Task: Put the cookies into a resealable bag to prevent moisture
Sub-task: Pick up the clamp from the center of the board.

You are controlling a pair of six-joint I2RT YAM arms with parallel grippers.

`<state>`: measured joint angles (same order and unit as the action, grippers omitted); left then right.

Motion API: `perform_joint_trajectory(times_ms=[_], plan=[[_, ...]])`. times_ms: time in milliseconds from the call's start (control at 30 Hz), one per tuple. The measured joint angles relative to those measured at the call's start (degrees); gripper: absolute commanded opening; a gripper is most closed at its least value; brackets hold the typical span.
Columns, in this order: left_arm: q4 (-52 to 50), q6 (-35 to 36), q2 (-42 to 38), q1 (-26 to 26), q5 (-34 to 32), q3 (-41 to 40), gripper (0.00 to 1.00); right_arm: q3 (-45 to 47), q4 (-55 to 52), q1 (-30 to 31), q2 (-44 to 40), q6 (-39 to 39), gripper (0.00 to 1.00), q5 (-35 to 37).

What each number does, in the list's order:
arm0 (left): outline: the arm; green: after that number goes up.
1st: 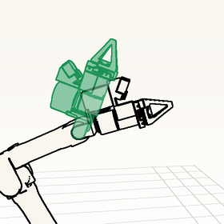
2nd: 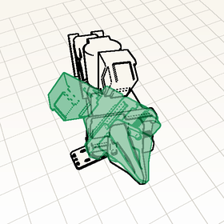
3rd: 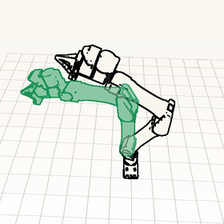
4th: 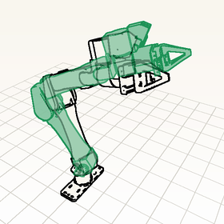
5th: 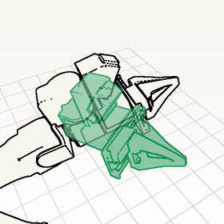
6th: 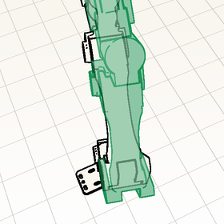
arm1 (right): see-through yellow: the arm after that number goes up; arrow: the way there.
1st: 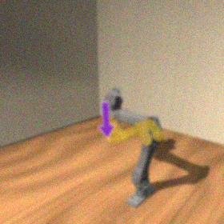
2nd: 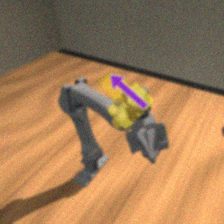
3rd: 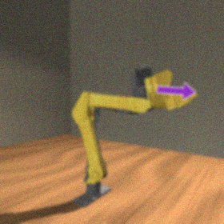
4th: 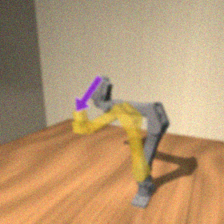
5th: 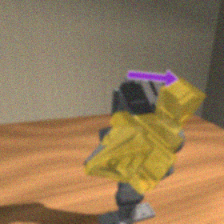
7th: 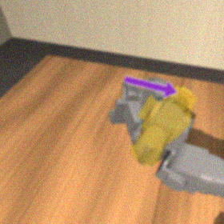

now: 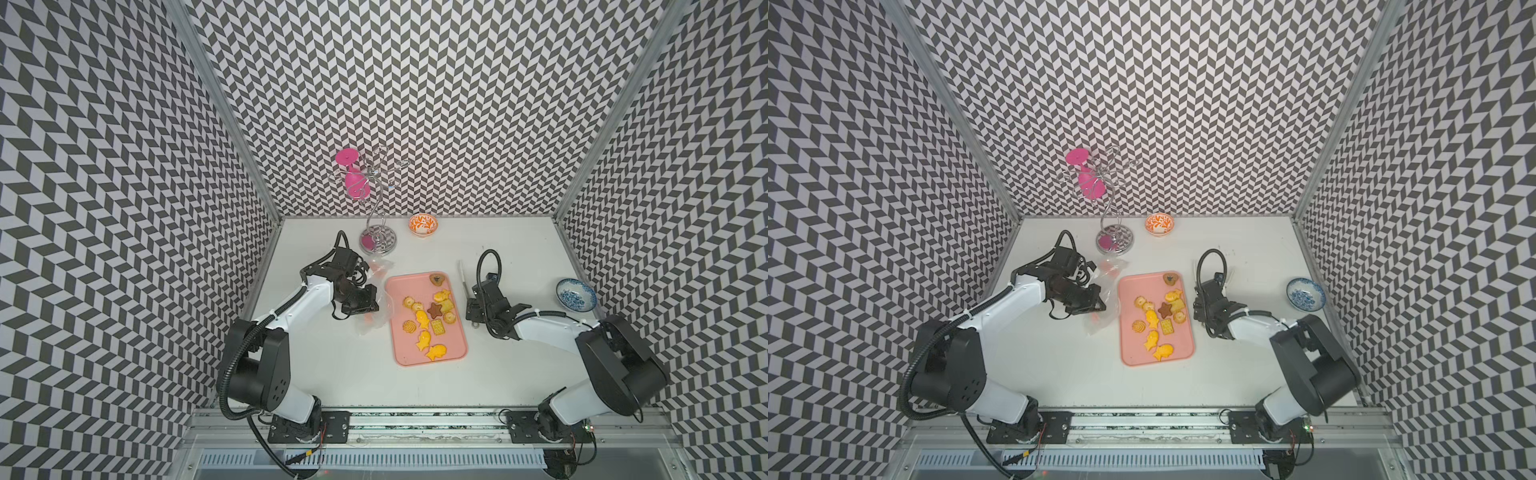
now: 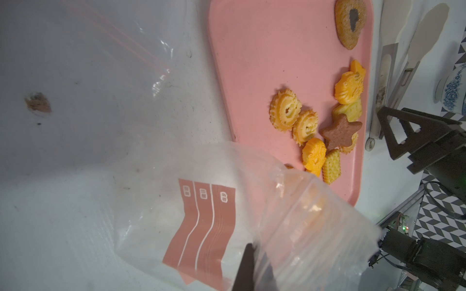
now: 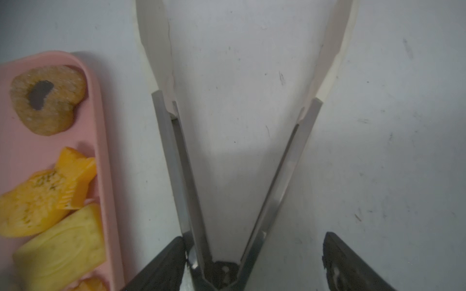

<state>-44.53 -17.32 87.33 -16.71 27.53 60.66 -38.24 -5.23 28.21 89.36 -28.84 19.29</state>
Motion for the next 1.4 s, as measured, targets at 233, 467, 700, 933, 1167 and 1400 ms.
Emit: perform_joint_trajectory(times_ms=[233,467,700,933,1167,1400], plan=[[0.44,0.17,0.00,0.26,-0.02,-0.04,0.00,-1.73,6.21,-0.28,5.31,1.95,0.78,1.40],[1.03,0.81,0.00,0.33,-0.07,-0.33,0.00,-3.93,10.14,-0.44,9.01,3.34,0.72,2.78],[1.44,1.05,0.00,0.37,-0.22,-1.29,0.00,-4.50,12.26,-0.72,10.36,3.21,0.61,2.78],[1.73,1.07,-0.02,0.37,-0.31,-3.17,0.00,-2.34,15.56,-1.03,9.51,3.06,0.44,2.54],[1.73,1.22,-0.02,0.35,-0.35,-3.34,0.00,-1.01,12.41,-2.86,5.40,3.61,0.29,-0.81],[1.51,1.29,0.00,0.35,-0.42,-2.86,0.00,-0.59,7.93,-3.54,-2.56,6.38,0.25,-4.52]])
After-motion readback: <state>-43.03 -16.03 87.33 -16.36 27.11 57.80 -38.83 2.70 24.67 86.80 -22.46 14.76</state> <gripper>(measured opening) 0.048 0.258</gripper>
